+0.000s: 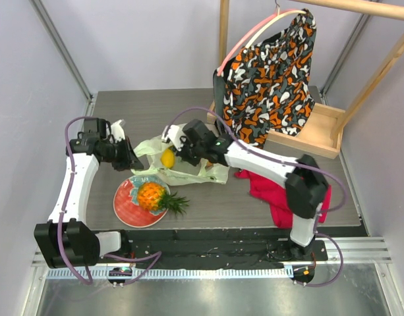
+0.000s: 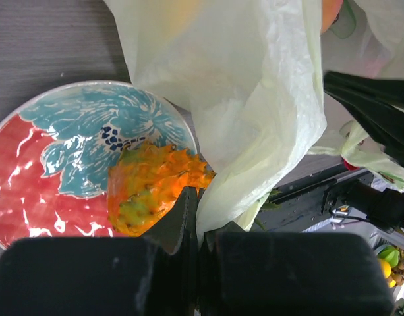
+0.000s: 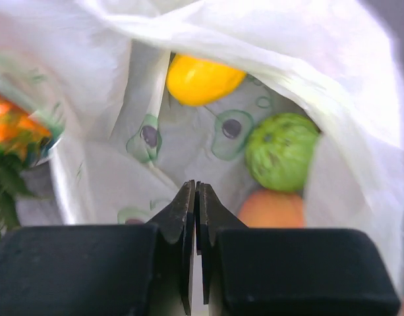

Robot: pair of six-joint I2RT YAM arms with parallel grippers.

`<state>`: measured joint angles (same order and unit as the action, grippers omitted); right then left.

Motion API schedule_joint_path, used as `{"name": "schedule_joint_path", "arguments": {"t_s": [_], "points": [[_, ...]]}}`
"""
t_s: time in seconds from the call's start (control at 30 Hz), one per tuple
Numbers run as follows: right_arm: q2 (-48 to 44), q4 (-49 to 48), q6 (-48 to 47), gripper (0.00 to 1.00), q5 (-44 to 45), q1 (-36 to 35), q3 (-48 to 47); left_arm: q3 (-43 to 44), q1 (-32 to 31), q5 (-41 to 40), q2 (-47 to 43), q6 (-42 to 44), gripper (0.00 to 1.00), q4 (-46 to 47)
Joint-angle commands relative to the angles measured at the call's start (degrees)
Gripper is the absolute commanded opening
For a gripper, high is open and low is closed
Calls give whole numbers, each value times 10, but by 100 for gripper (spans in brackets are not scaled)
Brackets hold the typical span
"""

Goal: Take the fake fruits out of the plastic bag

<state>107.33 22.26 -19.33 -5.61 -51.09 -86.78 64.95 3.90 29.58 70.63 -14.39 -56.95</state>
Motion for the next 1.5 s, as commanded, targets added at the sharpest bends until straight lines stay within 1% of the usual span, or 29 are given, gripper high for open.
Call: {"name": "schedule_joint_path", "arguments": {"t_s": [0.0,0.03,0.07,0.13,0.23,0.33,0.43,0.5,0.53,0.6,0.63,0.77,0.9,0.97,1.07,1.1,1.17,1.2,1.3,1.4,1.47], "points": [[-76,8,-29,11,30,4,59,26,4,12,-1,2,0,25],[-77,4,-27,16,38,9,70,25,4,15,-5,0,0,25],[-76,2,-22,30,48,12,87,20,4,16,-7,-1,0,25],[-72,-9,-19,40,53,25,102,16,3,26,-13,-3,0,28],[-56,-20,-16,40,52,48,99,10,4,35,-15,-2,0,31],[-34,-23,-14,36,51,64,80,10,4,35,-16,-3,0,31],[-27,-26,-19,36,53,72,57,11,4,36,-15,-2,0,32],[-21,-31,-27,41,94,71,51,10,3,37,-15,-3,0,32],[-19,-35,-32,50,106,71,50,8,3,39,-14,-3,0,35],[-12,-44,-41,57,128,71,55,7,4,42,-12,-6,0,38],[-5,-49,-47,63,129,72,57,9,4,43,-12,-5,0,38],[21,-51,-40,69,101,78,57,15,3,51,-5,-5,0,36],[53,-56,-33,71,112,80,49,22,3,58,6,-8,0,36],[68,-61,-39,71,122,80,45,25,4,57,8,-7,0,38],[75,-71,-49,63,126,84,36,24,4,57,10,-8,0,41],[75,-72,-54,56,123,85,36,24,4,58,10,-9,0,44],[72,-75,-65,47,125,86,34,24,3,58,11,-12,0,49],[69,-76,-69,38,125,88,33,26,3,58,13,-14,0,51],[47,-71,-84,24,125,87,30,36,4,58,23,-16,0,54],[14,-51,-83,17,115,87,19,45,3,58,33,-15,0,53],[-6,-38,-79,15,102,87,18,47,3,60,38,-17,0,54]]}}
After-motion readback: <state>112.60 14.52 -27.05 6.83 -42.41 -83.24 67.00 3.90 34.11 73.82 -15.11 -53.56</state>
